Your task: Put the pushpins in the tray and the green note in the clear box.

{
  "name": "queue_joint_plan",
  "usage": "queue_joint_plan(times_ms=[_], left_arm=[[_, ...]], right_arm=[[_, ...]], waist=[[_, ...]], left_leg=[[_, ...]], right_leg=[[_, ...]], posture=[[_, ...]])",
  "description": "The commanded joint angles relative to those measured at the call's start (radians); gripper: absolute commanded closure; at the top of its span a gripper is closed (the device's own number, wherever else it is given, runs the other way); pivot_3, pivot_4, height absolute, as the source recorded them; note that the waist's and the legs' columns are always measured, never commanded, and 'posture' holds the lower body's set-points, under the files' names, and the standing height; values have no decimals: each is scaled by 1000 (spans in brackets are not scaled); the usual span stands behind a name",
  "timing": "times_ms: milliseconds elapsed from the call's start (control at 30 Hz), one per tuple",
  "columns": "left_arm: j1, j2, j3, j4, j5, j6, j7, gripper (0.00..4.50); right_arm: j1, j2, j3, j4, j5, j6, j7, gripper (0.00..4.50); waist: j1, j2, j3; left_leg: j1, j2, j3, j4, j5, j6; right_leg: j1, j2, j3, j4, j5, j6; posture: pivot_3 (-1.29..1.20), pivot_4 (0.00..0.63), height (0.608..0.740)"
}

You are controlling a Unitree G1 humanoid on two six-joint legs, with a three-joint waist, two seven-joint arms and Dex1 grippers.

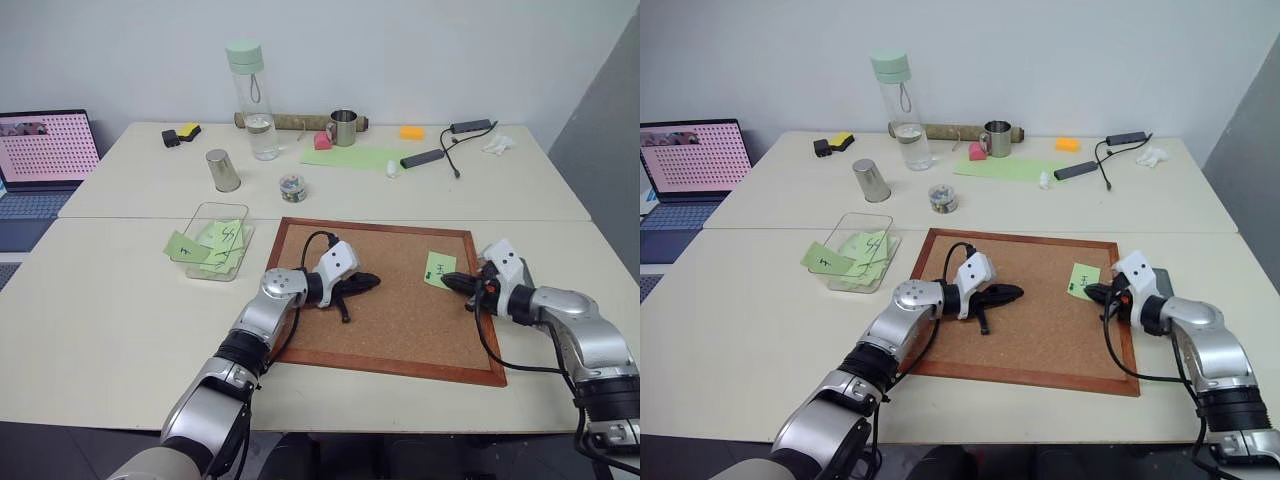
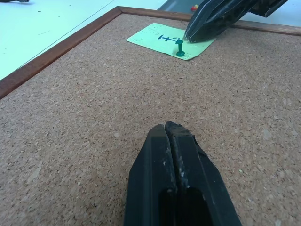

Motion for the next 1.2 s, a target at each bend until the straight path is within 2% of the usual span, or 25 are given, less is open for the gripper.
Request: queue_joint_plan(times_ms=[33,300,533,700,967,1200], left_arm=[[36,8,-19,44,34,13,5,4500],[36,8,-23,43,39,15,2,4500],[43,9,-23,39,40,16,2,4500],[43,4,-27,39,43,15,3,4500],[46,4,-26,33,43,17,4,4500],[51,7,-24,28,43,20,5,4500]], right_arm=[[-10,-20,-72,-99,70,44,3,4459],[-11,-24,-128,-159,123,118,-30,4459],[8,-94,-148,-61,14,119,-132,4459],[-3,-92,-118,32,-73,93,-214,4459],[-27,-83,-120,73,-102,68,-238,2751],[-35,-109,-124,-40,-48,89,-161,1240]], waist=[[0,0,0],[0,0,0],[1,0,0],[1,0,0],[0,0,0],[0,0,0]], left_leg=[[0,0,0,0,0,0],[0,0,0,0,0,0],[0,0,0,0,0,0],[0,0,0,0,0,0],[0,0,1,0,0,0],[0,0,0,0,0,0]], right_leg=[[0,0,0,0,0,0],[0,0,0,0,0,0],[0,0,0,0,0,0],[0,0,0,0,0,0],[0,0,0,0,0,0],[0,0,0,0,0,0]], posture=[[0,150,740],[0,150,740],[0,150,740],[0,150,740],[0,150,740],[0,150,740]])
